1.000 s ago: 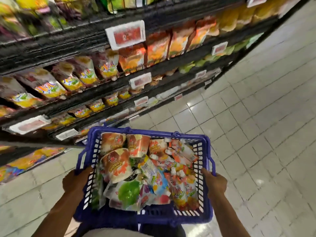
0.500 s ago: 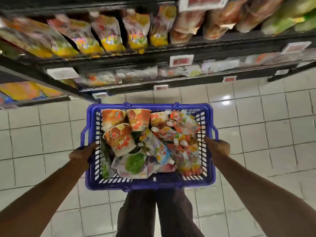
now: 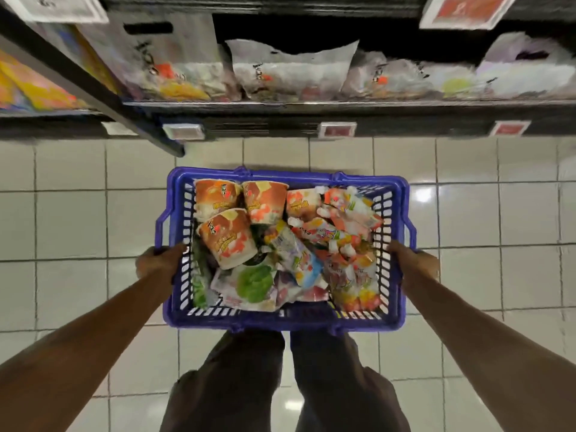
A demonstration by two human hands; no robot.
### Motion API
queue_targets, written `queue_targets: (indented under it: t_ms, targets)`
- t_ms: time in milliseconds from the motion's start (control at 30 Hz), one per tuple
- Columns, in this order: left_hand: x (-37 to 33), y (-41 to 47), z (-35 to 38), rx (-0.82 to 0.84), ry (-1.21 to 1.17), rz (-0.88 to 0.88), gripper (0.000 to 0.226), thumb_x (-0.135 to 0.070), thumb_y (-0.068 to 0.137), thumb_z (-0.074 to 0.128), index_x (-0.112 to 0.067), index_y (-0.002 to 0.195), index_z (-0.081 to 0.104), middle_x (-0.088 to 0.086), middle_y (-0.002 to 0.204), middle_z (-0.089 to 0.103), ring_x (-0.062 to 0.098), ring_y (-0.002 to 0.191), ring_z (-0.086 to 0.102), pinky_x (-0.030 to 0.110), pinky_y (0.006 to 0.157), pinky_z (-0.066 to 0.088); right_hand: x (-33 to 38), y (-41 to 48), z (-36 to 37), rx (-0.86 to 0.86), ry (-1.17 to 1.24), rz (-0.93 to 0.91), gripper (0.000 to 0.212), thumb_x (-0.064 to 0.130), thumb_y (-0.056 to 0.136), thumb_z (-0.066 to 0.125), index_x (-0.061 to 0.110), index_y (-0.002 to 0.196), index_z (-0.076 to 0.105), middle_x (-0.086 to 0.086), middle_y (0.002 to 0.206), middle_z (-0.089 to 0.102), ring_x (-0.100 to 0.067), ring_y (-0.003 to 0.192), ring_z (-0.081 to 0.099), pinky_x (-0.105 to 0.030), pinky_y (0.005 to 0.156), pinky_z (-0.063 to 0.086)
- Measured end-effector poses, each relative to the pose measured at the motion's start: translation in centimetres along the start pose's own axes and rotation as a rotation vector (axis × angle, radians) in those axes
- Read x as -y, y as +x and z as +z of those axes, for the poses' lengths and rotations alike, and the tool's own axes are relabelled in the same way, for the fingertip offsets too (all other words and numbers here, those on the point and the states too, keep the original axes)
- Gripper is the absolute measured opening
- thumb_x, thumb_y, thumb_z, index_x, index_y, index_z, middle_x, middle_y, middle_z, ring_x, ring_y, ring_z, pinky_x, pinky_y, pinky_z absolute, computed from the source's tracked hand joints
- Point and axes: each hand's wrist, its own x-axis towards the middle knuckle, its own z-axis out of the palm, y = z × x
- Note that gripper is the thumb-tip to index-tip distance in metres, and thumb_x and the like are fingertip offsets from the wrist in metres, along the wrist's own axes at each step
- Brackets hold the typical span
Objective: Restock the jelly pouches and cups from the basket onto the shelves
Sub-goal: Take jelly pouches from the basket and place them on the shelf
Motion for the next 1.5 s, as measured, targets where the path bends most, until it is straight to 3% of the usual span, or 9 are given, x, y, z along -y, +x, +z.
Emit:
queue_targets:
  t_ms: [67,233,433,600,733,967,1167,1300,1500]
  targets:
    - [0.2,1.0,0.3,-0.044,0.021,0.003,0.025,-0.026,0.074,0.082,-0.021,0.075,0.058,0.018,0.111,0.069,0.028,0.086,0.059,0.036,0.085,0.052,0.0,0.6,0.4,-0.009,-0.016,-0.025,0.032,0.031,0.06,0.085,0.014,0.079,0.065,-0.002,0.066,0.066,-0.017,0.054,0.062,-0.021,0.046,0.046]
    - [-0.4,0.0,-0.5,0.036,0.225,0.082,0.036,-0.036,0.081,0.074,-0.007,0.1,0.065,0.019,0.103,0.069,0.035,0.09,0.064,0.045,0.084,0.056,0.4,0.0,-0.6,0.04,-0.15,-0.088,0.032,0.024,0.07,0.084,0.008,0.094,0.07,-0.008,0.081,0.069,-0.025,0.071,0.064,-0.033,0.063,0.052]
    - [-3.0,-7.5,1.0,-0.207,0.129,0.581,0.039,-0.017,0.083,0.065,-0.005,0.12,0.056,0.013,0.118,0.061,0.029,0.11,0.055,0.04,0.091,0.047,-0.8,-6.1,-1.0,-0.177,-0.443,-0.639,0.051,0.014,0.071,0.079,0.009,0.118,0.058,-0.011,0.113,0.059,-0.028,0.1,0.056,-0.028,0.076,0.039]
    - [-3.4,-14.7,7.3,0.155,0.179,0.998,0.021,-0.005,0.086,0.06,-0.023,0.094,0.051,-0.01,0.092,0.05,0.01,0.085,0.048,0.023,0.077,0.039,-3.4,-7.4,0.7,0.125,-0.478,-0.476,0.041,0.017,0.081,0.074,0.013,0.119,0.06,-0.007,0.119,0.063,-0.024,0.105,0.06,-0.03,0.077,0.049]
    - [-0.9,-16.6,12.8,0.491,0.328,0.881,0.029,-0.001,0.085,0.063,-0.014,0.11,0.057,0.001,0.098,0.06,0.011,0.083,0.053,0.014,0.066,0.037,-4.0,-6.9,1.9,0.067,-0.447,-0.495,0.065,0.019,0.076,0.079,0.013,0.133,0.046,-0.008,0.13,0.055,-0.028,0.118,0.055,-0.041,0.09,0.052]
    - [1.7,-16.6,16.3,0.549,0.395,0.65,0.046,-0.001,0.086,0.062,-0.012,0.129,0.051,0.013,0.108,0.066,0.03,0.098,0.064,0.048,0.084,0.053,-4.7,-4.9,1.9,0.14,-0.495,-0.51,0.056,0.041,0.072,0.082,0.017,0.117,0.06,-0.001,0.115,0.061,-0.023,0.104,0.059,-0.028,0.073,0.045]
    - [1.4,-16.2,15.3,0.637,0.407,0.664,0.043,0.006,0.086,0.055,-0.007,0.127,0.054,0.012,0.122,0.064,0.025,0.114,0.06,0.037,0.096,0.049,-4.1,-5.3,1.6,0.165,-0.625,-0.521,0.032,0.046,0.078,0.075,0.015,0.086,0.07,-0.001,0.086,0.069,-0.02,0.078,0.061,-0.028,0.06,0.046]
    - [0.6,-16.8,14.1,0.687,0.267,0.468,0.033,0.003,0.088,0.062,-0.006,0.12,0.056,0.009,0.118,0.064,0.026,0.116,0.06,0.039,0.101,0.048,-2.6,-7.3,0.9,0.16,-0.604,-0.54,0.028,0.04,0.087,0.067,0.014,0.079,0.07,0.003,0.069,0.061,-0.024,0.071,0.063,-0.028,0.055,0.043]
    - [-3.0,-20.7,7.8,0.969,0.113,0.453,0.042,-0.032,0.077,0.076,-0.035,0.115,0.056,-0.018,0.108,0.069,-0.006,0.102,0.064,0.011,0.076,0.051,3.0,-12.3,-3.8,0.39,-0.279,-0.626,0.016,0.033,0.087,0.071,0.017,0.083,0.073,0.008,0.078,0.073,-0.012,0.071,0.07,-0.023,0.059,0.052]
